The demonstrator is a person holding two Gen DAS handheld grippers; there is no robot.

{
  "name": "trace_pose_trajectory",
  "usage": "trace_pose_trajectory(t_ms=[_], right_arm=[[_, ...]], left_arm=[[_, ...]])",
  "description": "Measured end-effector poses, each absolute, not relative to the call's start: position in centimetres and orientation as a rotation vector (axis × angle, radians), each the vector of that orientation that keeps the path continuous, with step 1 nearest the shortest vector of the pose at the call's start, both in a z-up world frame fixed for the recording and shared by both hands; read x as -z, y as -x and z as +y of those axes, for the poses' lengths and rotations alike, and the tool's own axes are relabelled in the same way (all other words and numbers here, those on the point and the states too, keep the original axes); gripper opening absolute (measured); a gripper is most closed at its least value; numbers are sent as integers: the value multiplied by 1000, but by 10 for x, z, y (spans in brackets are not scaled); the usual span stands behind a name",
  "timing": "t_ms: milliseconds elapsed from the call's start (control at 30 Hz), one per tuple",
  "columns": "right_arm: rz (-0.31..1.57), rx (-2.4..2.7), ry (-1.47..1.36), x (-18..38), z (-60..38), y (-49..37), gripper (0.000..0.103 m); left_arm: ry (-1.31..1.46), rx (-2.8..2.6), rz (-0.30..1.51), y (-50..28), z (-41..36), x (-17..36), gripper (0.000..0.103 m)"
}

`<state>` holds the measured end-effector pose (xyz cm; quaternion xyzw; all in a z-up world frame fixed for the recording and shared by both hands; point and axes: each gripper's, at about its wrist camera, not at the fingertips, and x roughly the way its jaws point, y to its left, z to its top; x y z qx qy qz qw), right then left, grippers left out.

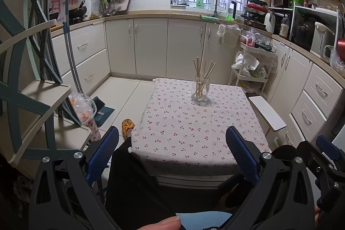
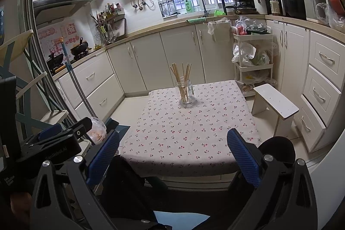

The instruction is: Organize utensils

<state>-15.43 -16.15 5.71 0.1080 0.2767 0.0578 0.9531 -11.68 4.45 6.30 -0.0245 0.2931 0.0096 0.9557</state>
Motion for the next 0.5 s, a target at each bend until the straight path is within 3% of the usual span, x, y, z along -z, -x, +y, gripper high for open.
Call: trace_pose_trajectory(t_ms=[500], right_arm=[[564, -117, -223, -56, -161, 155, 96]], left_arm=[[37, -8, 584, 119, 42, -60, 95]])
